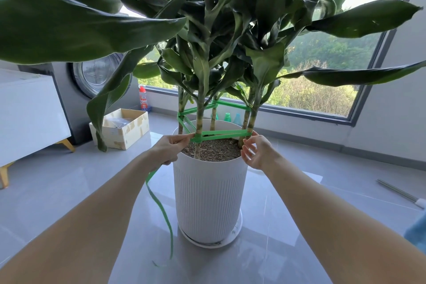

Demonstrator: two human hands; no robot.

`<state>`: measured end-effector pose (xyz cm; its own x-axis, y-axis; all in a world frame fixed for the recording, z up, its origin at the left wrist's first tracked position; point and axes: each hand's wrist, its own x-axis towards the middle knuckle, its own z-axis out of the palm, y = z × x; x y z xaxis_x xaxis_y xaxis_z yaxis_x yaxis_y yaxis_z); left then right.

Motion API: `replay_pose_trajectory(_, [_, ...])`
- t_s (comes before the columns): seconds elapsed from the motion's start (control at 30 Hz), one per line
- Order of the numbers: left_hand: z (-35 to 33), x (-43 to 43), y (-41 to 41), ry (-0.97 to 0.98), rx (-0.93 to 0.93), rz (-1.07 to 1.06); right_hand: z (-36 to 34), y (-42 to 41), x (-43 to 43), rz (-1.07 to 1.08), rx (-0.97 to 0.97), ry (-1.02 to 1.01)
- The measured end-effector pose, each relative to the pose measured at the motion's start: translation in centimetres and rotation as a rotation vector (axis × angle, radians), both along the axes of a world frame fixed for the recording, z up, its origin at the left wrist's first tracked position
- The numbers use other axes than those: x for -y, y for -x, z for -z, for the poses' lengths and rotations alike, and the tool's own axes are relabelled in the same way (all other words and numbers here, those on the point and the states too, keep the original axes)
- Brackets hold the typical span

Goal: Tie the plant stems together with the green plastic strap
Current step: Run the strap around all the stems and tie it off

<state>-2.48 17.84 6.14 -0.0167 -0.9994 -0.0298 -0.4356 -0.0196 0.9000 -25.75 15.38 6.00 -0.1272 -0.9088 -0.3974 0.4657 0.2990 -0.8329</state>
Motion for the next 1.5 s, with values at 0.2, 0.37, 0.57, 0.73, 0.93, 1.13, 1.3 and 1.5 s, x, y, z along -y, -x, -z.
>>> replay_pose_trajectory(0.2, [-0.5,0.0,-0.2,-0.036,0.055,0.049,0.5,-0.4,1.0,0.097,-0.249,0.082])
replay_pose_trajectory(0.37, [-1.2,0.2,-0.7,-0.023,0.089,0.097,1.1,-0.7,1.6,0.11,-0.482,0.145])
replay_pose_trajectory(0.57, [-1.6,0.4,-1.1,-0.05,0.123,0.129,1.5,-1.2,1.7,0.105,-0.572,0.172])
replay_pose_trajectory(0.73, [-1.3,0.6,-0.9,-0.032,0.071,0.085,1.6,-1.5,1.7,0.102,-0.613,0.182])
replay_pose_trajectory(0.93, [-1.1,0.8,-0.5,0.054,0.044,0.037,1.5,-1.7,1.4,0.103,-0.688,0.182])
replay_pose_trajectory(1.13, [-0.8,1.2,0.0,0.085,-0.001,-0.018,0.9,-1.9,0.3,0.146,-0.853,0.198])
replay_pose_trajectory(1.3, [-0.4,1.5,1.1,0.057,-0.097,-0.126,0.6,-3.3,-0.3,0.258,-1.024,0.318])
replay_pose_trajectory(1.5, [-0.1,2.3,2.3,0.036,-0.167,-0.215,1.3,-3.9,0.1,0.16,-1.237,0.582])
